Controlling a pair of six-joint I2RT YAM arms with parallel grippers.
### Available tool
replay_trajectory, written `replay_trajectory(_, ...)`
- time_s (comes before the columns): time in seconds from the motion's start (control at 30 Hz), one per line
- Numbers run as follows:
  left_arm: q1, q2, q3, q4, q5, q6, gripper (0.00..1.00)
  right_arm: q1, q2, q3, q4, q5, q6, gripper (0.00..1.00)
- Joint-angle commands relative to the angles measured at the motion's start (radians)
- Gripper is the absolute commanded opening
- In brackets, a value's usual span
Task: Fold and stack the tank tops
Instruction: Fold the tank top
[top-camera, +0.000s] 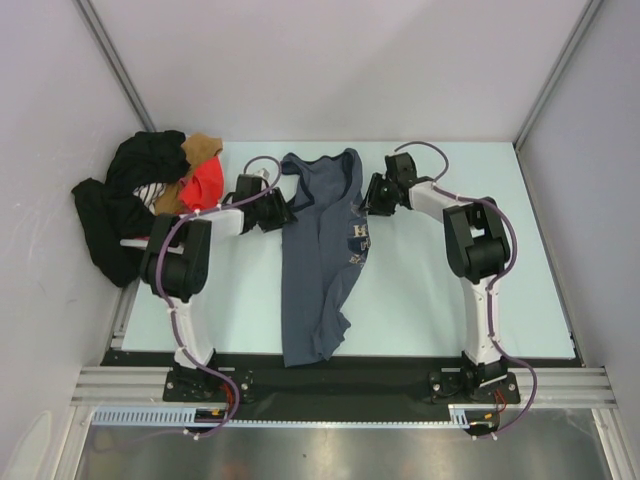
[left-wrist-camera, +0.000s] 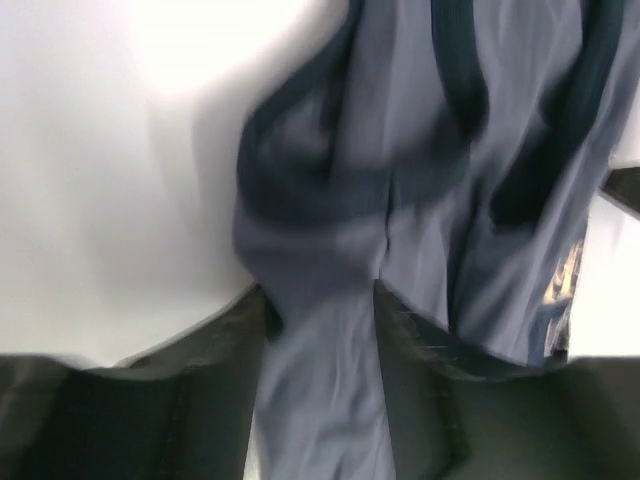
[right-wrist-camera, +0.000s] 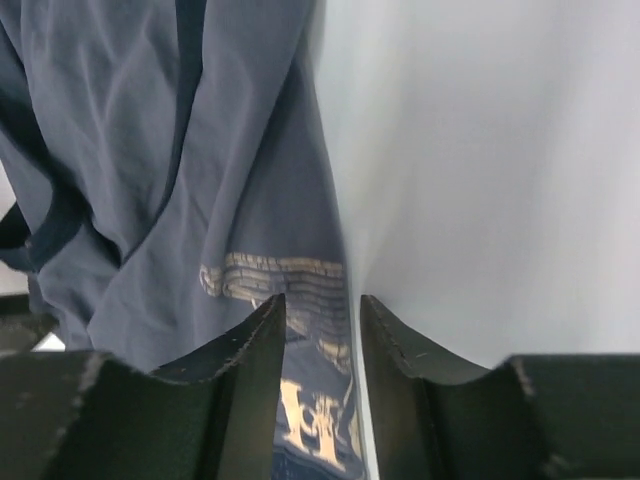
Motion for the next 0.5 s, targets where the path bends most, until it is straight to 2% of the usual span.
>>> replay_trajectory(0.0,0.000,0.106,0.103,-0.074,-0.016,0.017,0.44,0.005,0.046,0.061,-0.022,0.010,-0.015,0.36)
replay_trajectory(0.03,0.000,0.119,0.135,-0.081,-0.020,0.017,0.38,0.003,0.064,0.071,-0.027,0.010,-0.015,0.26)
replay_trajectory(0.07,0.000,0.134,0.152,-0.086,-0.020,0.017,0.31,0.005,0.075,0.100,-0.033,0.013,-0.015,0.24)
replay_trajectory(0.1,0.000,0.148,0.166,-0.097,-0.023,0.020,0.09,0.003,0.085,0.116,-0.054,0.019,-0.015,0.18)
replay_trajectory(0.13,0.000,0.172,0.206,-0.110,-0.032,0.021,0.00,0.003,0.104,0.136,-0.065,0.025,-0.015,0.04)
replay_trajectory(0.17,0.000,0.186,0.226,-0.124,-0.046,0.027,0.00,-0.001,0.115,0.166,-0.077,0.039,-0.013,0.00)
replay_trajectory(0.47,0.032,0.356,0.555,-0.287,-0.085,0.054,0.00,-0.061,0.204,0.312,-0.093,0.025,0.050,0.00)
